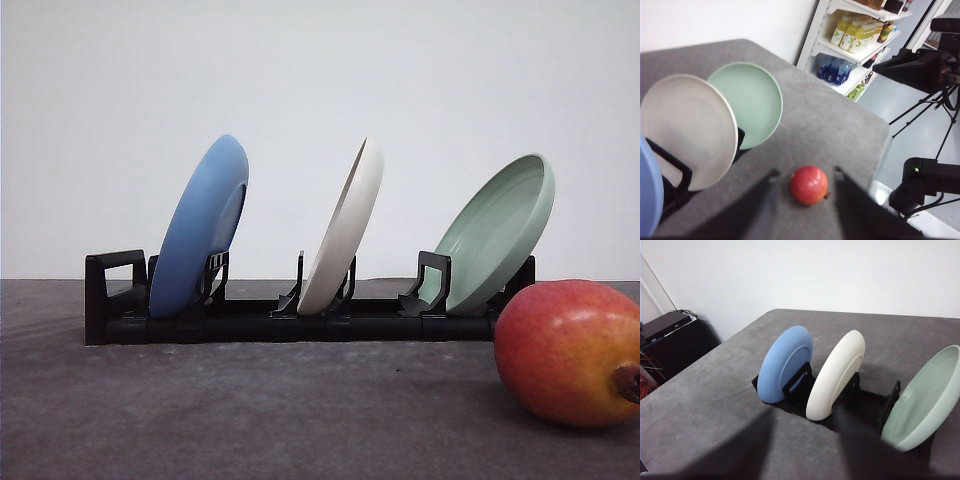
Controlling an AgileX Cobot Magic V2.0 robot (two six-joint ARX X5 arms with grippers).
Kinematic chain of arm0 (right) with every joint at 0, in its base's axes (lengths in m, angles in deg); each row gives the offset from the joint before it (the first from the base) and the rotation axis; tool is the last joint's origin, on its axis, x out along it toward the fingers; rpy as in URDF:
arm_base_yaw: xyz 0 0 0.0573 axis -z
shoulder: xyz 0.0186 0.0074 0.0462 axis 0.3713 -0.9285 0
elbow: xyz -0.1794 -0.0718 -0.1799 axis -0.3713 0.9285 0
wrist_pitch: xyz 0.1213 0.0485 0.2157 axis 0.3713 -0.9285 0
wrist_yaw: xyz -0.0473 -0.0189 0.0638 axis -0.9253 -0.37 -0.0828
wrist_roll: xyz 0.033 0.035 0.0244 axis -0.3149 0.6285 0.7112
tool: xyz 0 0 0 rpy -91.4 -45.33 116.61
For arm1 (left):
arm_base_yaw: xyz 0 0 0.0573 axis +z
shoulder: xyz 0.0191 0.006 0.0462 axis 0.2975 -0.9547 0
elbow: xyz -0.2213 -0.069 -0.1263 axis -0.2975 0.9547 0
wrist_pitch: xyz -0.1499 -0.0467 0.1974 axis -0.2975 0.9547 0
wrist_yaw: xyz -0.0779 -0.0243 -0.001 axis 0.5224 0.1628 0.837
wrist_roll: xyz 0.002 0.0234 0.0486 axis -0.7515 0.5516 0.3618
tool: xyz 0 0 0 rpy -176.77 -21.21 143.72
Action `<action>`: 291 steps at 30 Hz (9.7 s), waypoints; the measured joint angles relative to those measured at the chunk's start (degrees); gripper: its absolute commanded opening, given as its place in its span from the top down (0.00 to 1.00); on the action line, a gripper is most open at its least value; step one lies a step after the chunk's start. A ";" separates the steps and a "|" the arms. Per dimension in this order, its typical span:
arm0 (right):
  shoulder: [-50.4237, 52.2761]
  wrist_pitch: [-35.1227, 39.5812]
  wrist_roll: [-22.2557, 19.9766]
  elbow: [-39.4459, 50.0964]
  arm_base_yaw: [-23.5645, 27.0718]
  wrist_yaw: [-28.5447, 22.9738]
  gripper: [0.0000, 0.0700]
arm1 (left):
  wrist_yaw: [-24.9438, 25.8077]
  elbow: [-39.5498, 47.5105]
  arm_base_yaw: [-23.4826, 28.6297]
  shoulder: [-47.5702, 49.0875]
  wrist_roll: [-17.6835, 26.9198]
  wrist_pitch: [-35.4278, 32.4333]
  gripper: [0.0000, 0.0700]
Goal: Place pomegranate in white plate
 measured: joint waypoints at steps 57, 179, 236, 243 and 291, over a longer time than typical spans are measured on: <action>0.00 -0.02 1.09 0.00 0.00 0.00 0.20 | -46.33 -31.30 -31.23 -58.26 -7.50 -7.01 0.72; -3.50 -4.65 1.48 0.00 -8.66 -1.62 0.20 | -80.11 -0.46 -70.23 -31.38 -22.18 14.83 0.10; -53.42 -17.56 0.90 -8.36 -28.20 -26.11 0.39 | -78.53 9.88 -70.23 29.74 -28.31 21.76 0.11; -55.80 -14.33 4.01 -15.66 -37.90 -25.80 0.39 | -80.70 9.88 -70.23 29.74 -28.33 21.35 0.11; -48.28 -28.60 2.51 -28.72 -48.92 -32.00 0.00 | -85.07 9.88 -70.23 29.74 -28.35 19.49 0.10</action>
